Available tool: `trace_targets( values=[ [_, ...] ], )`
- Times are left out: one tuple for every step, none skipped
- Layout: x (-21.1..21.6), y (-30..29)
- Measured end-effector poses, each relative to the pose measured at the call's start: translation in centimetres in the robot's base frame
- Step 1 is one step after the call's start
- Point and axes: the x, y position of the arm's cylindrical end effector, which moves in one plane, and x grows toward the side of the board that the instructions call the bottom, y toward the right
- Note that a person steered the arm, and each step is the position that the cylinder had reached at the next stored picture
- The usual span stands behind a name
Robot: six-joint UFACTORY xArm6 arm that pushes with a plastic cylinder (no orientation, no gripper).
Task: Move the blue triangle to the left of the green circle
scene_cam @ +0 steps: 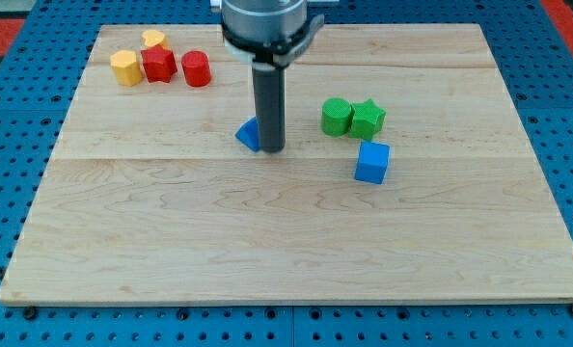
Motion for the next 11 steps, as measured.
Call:
trace_targets(
  values=[
    [0.0, -5.2],
    [-2.5, -5.9],
    [-2.5, -4.9],
    [-2.5, -2.1],
    [-2.5, 1.4],
    [-2.6, 3.1],
    [-1.5, 2.4],
    [-3.0, -5.0],
    [-4.1, -2.1],
    [-4.1, 0.3],
    [-3.4, 1.2]
  ],
)
